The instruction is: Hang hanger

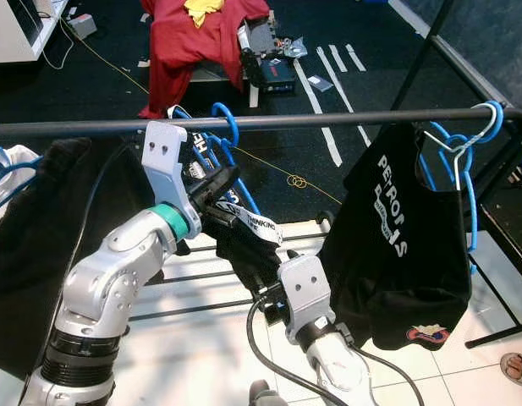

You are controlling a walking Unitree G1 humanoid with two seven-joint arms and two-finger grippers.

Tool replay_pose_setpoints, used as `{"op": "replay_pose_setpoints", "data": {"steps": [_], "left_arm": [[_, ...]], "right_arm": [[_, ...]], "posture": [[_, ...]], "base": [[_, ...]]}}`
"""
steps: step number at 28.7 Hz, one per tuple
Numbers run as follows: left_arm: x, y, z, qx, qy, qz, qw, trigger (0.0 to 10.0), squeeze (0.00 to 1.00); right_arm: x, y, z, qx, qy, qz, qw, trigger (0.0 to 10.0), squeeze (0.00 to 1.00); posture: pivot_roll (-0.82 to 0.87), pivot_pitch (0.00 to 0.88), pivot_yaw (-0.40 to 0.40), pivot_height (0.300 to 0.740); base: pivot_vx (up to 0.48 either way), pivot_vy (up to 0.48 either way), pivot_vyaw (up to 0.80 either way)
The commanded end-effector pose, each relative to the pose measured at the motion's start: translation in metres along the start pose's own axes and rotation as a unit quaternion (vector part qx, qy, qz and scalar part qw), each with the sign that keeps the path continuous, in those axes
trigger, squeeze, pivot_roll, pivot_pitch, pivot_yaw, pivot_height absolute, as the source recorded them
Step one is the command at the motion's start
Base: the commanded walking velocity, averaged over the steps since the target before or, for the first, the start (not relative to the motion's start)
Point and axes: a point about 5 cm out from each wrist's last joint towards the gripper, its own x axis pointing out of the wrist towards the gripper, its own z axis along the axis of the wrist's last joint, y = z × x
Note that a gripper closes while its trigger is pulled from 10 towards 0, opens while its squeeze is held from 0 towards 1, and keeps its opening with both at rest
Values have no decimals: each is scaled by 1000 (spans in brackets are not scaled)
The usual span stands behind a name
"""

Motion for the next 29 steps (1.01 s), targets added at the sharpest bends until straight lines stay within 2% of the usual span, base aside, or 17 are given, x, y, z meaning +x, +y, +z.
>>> {"op": "replay_pose_setpoints", "data": {"steps": [1, 20, 21, 22, 25, 29], "left_arm": [[0, -4, 3, -1, -8, -8, 1000, 0, 0], [2, -5, 4, -4, -9, -11, 1000, 0, 0], [2, -5, 3, -4, -9, -10, 1000, 0, 0], [2, -5, 3, -4, -9, -10, 1000, 0, 0], [1, -5, 2, -4, -7, -10, 1000, 0, 0], [1, -5, 2, -4, -7, -10, 1000, 0, 0]], "right_arm": [[-5, 2, -9, 7, 17, 3, 1000, 0, 0], [-7, 1, -5, 24, 6, -1, 1000, 0, 0], [-9, 1, 0, 3, -9, 5, 1000, 0, 0], [-9, 1, 0, 3, -9, 5, 1000, 0, 0], [-17, 6, 11, -34, -33, 25, 999, 0, 0], [-22, 9, 15, -41, -40, 37, 998, 0, 0]], "posture": [[-123, 175, 61, 740], [-130, 175, 65, 740], [-132, 177, 63, 740], [-132, 177, 63, 740], [-132, 177, 62, 740], [-132, 177, 62, 740]], "base": [[0, 0, 0], [0, 0, 0], [0, 0, 0], [0, 0, 0], [0, 0, 0], [0, 0, 0]]}}
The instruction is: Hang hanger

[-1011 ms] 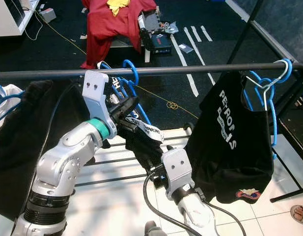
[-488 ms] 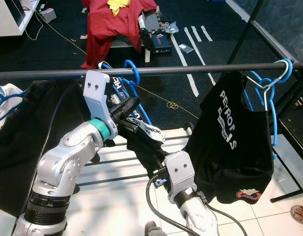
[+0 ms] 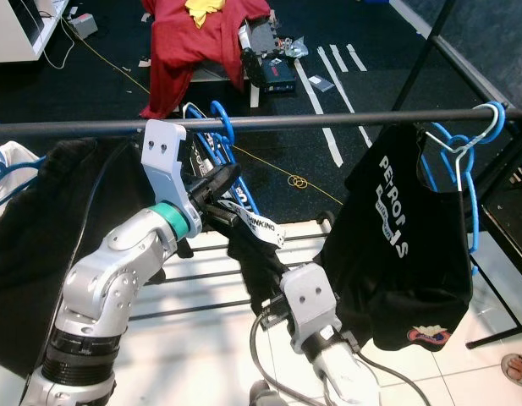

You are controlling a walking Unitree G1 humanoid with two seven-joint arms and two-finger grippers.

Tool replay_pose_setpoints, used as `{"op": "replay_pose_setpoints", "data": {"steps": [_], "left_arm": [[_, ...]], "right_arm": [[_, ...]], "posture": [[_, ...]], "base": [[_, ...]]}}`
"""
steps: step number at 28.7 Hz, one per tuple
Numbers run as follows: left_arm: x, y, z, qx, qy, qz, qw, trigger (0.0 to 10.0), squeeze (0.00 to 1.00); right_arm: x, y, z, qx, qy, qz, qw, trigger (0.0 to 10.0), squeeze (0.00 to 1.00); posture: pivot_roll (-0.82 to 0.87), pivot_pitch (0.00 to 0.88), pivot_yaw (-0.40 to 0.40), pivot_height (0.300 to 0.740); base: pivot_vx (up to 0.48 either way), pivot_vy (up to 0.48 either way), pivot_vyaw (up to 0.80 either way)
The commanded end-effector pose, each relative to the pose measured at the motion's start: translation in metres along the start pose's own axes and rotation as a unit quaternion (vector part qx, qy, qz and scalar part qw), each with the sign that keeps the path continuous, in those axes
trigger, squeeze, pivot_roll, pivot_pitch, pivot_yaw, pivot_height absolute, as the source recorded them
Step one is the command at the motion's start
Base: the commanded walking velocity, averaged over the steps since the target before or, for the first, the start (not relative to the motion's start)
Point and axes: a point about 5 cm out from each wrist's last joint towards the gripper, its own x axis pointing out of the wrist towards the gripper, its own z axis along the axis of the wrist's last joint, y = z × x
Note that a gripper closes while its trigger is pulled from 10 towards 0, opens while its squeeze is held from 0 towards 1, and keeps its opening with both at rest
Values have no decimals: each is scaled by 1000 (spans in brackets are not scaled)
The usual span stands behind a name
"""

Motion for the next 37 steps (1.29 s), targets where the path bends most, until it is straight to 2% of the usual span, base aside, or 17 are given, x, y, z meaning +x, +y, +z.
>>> {"op": "replay_pose_setpoints", "data": {"steps": [1, 2, 5, 9, 10, 12, 13, 15, 21, 22, 27, 28, 31, 32, 33, 34, 37], "left_arm": [[1, -4, 1, 2, -1, -7, 1000, 0, 0], [1, -4, 1, 2, -1, -7, 1000, 0, 0], [3, -6, 2, 1, -3, -12, 1000, 0, 0], [4, -6, 2, 1, -3, -15, 1000, 0, 0], [4, -6, 2, 1, -3, -16, 1000, 0, 0], [4, -6, 2, 2, -2, -17, 1000, 0, 0], [4, -6, 2, 2, -2, -17, 1000, 0, 0], [4, -6, 2, 3, -1, -18, 1000, 0, 0], [4, -6, 1, 3, 0, -19, 1000, 0, 0], [4, -6, 1, 4, 0, -20, 1000, 0, 0], [4, -6, 1, 4, 0, -21, 1000, 0, 0], [4, -6, 1, 5, 0, -21, 1000, 0, 0], [5, -6, 1, 5, 0, -22, 1000, 0, 0], [5, -6, 1, 6, 1, -22, 1000, 0, 0], [5, -6, 1, 6, 1, -22, 1000, 0, 0], [4, -6, 1, 6, 1, -22, 1000, 0, 0], [4, -5, 1, 6, 2, -21, 1000, 0, 0]], "right_arm": [[-11, 8, 9, -15, -17, 30, 999, 0, 0], [-11, 8, 9, -15, -17, 30, 999, 0, 0], [-34, 11, 6, -16, 9, 54, 998, 0, 0], [-45, 7, 1, -36, 23, 72, 996, 0, 0], [-51, 5, -2, -54, 29, 85, 994, 0, 0], [-67, 9, -13, -153, 33, 155, 975, 0, 0], [-67, 9, -13, -153, 33, 155, 975, 0, 0], [-76, 9, -21, -207, 37, 190, 959, 0, 0], [-70, 2, -19, -222, 32, 174, 959, 0, 0], [-62, -3, -15, -193, 32, 138, 971, 0, 0], [-50, -10, -8, -139, 29, 84, 986, 0, 0], [-41, -12, -4, -99, 26, 51, 994, 10000, 0], [-36, -13, -1, -76, 21, 34, 996, 10000, 0], [-32, -15, 4, -40, 10, 10, 999, 10000, 722], [-32, -15, 4, -40, 10, 10, 999, 10000, 722], [-31, -18, 9, -18, -3, -6, 1000, 10000, 1000], [-29, -25, 24, -4, -43, -40, 998, 10000, 1000]], "posture": [[-139, 178, 63, 740], [-139, 178, 63, 740], [-150, 177, 69, 740], [-150, 177, 70, 740], [-152, 175, 68, 740], [-156, 174, 68, 740], [-156, 174, 68, 740], [-155, 174, 71, 740], [-155, 174, 71, 740], [-152, 170, 75, 740], [-154, 169, 77, 740], [-150, 170, 78, 740], [-150, 170, 78, 740], [-149, 172, 79, 740], [-149, 172, 79, 740], [-148, 173, 78, 740], [-151, 175, 79, 740]], "base": [[0, 0, 0], [0, 0, 0], [0, 0, 0], [0, 0, 0], [0, 0, 0], [0, 0, 0], [0, 0, 0], [0, 0, 0], [0, 0, 0], [0, 0, 0], [0, 0, 0], [0, 0, 0], [0, 0, 0], [0, 0, 0], [0, 0, 0], [0, 0, 0], [0, 0, 0]]}}
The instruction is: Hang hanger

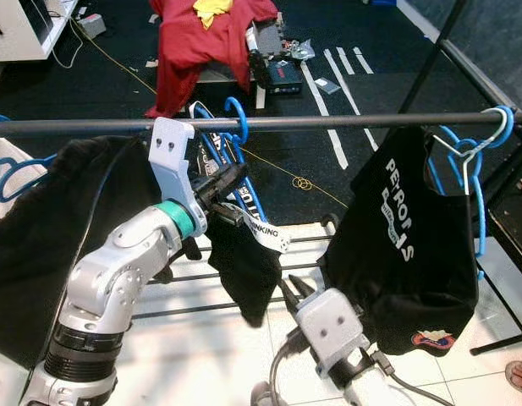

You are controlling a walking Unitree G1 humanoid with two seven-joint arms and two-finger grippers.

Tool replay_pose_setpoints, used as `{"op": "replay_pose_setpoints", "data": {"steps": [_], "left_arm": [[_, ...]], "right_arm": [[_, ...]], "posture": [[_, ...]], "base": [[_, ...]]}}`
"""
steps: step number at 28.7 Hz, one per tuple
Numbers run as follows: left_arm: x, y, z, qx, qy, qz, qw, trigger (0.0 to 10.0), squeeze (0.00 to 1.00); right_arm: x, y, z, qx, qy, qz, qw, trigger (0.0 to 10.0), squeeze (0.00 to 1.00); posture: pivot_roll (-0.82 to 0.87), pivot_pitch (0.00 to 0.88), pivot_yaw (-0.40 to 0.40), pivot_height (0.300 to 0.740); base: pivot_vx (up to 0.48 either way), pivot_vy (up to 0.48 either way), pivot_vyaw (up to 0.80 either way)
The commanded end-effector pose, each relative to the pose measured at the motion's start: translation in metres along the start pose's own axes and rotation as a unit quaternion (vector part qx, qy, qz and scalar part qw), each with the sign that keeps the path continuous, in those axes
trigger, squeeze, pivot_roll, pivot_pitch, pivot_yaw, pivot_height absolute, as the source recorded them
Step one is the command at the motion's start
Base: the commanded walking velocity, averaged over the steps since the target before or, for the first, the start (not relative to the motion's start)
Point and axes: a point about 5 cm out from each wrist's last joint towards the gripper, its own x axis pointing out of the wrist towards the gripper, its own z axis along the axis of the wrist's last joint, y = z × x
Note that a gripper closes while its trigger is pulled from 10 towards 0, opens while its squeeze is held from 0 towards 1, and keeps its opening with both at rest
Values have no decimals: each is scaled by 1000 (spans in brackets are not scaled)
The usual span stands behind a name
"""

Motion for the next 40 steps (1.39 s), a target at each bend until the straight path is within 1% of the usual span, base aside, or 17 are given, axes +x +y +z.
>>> {"op": "replay_pose_setpoints", "data": {"steps": [1, 2, 3, 4, 5, 10, 11, 12, 13, 14, 20, 21, 22, 23, 24, 25, 40], "left_arm": [[1, -2, 0, 3, -1, -5, 1000, 0, 0], [1, -2, 0, 3, -1, -5, 1000, 0, 0], [1, -3, -1, 3, 0, -7, 1000, 0, 0], [1, -3, -1, 3, 0, -7, 1000, 0, 0], [1, -3, -1, 3, 1, -8, 1000, 0, 0], [1, -3, -1, 3, 1, -9, 1000, 0, 0], [2, -4, -1, 2, 1, -11, 1000, 0, 0], [3, -5, -1, 0, 1, -13, 1000, 0, 0], [3, -5, -2, -1, 1, -14, 1000, 0, 0], [4, -6, -1, -1, 0, -15, 1000, 0, 0], [4, -6, -1, -1, -1, -15, 1000, 0, 0], [4, -6, 0, 0, -2, -13, 1000, 0, 0], [3, -5, 1, 0, -3, -11, 1000, 0, 0], [3, -5, 1, 0, -3, -11, 1000, 0, 0], [2, -4, 1, 1, -4, -8, 1000, 0, 0], [1, -4, 1, 1, -4, -7, 1000, 0, 0], [2, -6, 0, -3, -3, -9, 1000, 0, 0]], "right_arm": [[1, -7, 13, 12, -27, -27, 999, 10000, 1000], [1, -7, 13, 12, -27, -27, 999, 10000, 1000], [5, -12, 26, 9, -50, -41, 998, 10000, 1000], [5, -12, 26, 9, -50, -41, 998, 10000, 1000], [8, -16, 35, 4, -66, -51, 997, 10000, 1000], [10, -20, 41, 1, -72, -62, 996, 10000, 1000], [11, -21, 39, 9, -59, -63, 996, 10000, 1000], [13, -18, 34, 25, -35, -44, 998, 10000, 898], [14, -16, 29, 36, -19, -30, 999, 10000, 898], [18, -10, 23, 69, 1, 1, 998, 10000, 0], [25, -3, 17, 78, 14, 34, 996, 10000, 0], [29, -2, 15, 77, 17, 40, 996, 9569, 0], [31, -3, 14, 71, 18, 42, 996, 3961, 0], [31, -3, 14, 71, 18, 42, 996, 3961, 0], [33, -4, 13, 69, 19, 42, 997, 1725, 0], [33, -4, 13, 70, 19, 42, 996, 0, 0], [31, -4, 15, 87, 28, 42, 995, 0, 0]], "posture": [[-153, 177, 82, 740], [-153, 177, 82, 740], [-158, 177, 86, 740], [-158, 177, 86, 740], [-165, 178, 89, 740], [-169, 179, 91, 740], [-174, 179, 93, 740], [-176, 180, 96, 740], [-176, 180, 96, 740], [-176, 180, 96, 740], [-158, 175, 89, 740], [-158, 175, 89, 740], [-147, 174, 82, 740], [-147, 174, 82, 740], [-145, 175, 79, 740], [-146, 177, 78, 740], [-156, 183, 83, 740]], "base": [[0, 0, 0], [0, 0, 0], [0, 0, 0], [0, 0, 0], [0, 0, 0], [0, 0, 0], [0, 0, 0], [0, 0, 0], [0, 0, 0], [0, 0, 0], [0, 0, 0], [0, 0, 0], [0, 0, 0], [0, 0, 0], [0, 0, 0], [0, 0, 0], [0, 0, 0]]}}
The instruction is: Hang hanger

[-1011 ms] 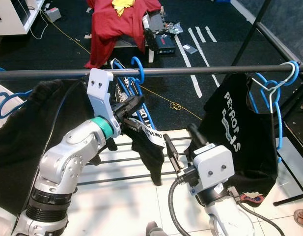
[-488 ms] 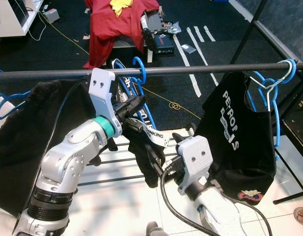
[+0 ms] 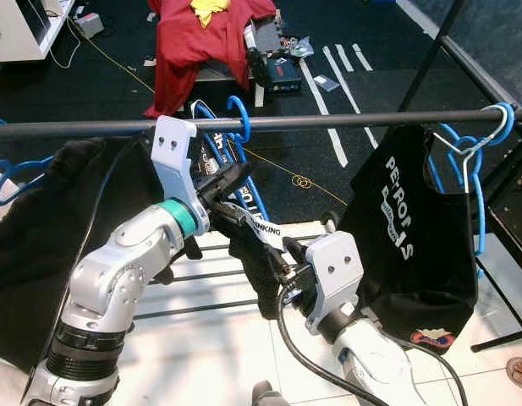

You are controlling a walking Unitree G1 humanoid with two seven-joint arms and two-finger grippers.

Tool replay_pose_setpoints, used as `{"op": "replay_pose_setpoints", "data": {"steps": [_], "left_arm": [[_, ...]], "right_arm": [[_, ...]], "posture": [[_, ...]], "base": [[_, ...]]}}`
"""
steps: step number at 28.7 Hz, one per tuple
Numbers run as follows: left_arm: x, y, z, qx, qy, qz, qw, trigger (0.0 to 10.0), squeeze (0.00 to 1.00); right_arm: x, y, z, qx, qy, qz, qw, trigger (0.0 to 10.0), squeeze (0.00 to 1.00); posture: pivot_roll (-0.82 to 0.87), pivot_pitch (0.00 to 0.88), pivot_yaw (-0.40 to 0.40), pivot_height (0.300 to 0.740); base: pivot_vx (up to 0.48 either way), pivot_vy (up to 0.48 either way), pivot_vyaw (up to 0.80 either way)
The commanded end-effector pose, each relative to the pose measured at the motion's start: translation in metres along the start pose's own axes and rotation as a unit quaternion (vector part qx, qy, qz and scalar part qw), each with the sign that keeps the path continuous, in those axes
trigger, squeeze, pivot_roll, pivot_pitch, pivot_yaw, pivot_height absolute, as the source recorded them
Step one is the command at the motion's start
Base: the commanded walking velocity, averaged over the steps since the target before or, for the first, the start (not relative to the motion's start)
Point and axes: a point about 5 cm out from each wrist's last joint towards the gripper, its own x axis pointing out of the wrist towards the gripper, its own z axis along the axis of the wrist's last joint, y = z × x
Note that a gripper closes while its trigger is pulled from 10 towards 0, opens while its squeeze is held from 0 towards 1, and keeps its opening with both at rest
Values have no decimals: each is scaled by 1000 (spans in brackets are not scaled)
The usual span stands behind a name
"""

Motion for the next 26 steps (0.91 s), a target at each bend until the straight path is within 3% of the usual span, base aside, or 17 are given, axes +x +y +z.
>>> {"op": "replay_pose_setpoints", "data": {"steps": [1, 14, 19, 23, 24, 26], "left_arm": [[0, -3, -1, -1, -2, -4, 1000, 0, 0], [0, -4, -1, -3, -1, -4, 1000, 0, 0], [0, -3, -2, -3, -1, -3, 1000, 0, 0], [-1, -3, -2, -3, -1, -3, 1000, 0, 0], [0, -3, -2, -3, -1, -4, 1000, 0, 0], [1, -4, -2, -3, -1, -5, 1000, 0, 0]], "right_arm": [[-3, 0, -2, 5, 8, -1, 1000, 0, 0], [-3, 4, -1, 9, 3, 11, 1000, 0, 0], [-18, 20, 14, -57, -27, 55, 997, 0, 0], [-22, 22, 14, -59, -22, 57, 996, 0, 0], [-28, 24, 11, -57, -7, 59, 997, 9451, 0], [-48, 26, -3, -47, 44, 60, 996, 10000, 0]], "posture": [[-156, 183, 83, 740], [-154, 184, 79, 740], [-157, 187, 71, 740], [-157, 187, 71, 740], [-157, 187, 71, 740], [-165, 188, 68, 740]], "base": [[0, 0, 0], [0, 0, 0], [0, 0, 0], [0, 0, 0], [0, 0, 0], [0, 0, 0]]}}
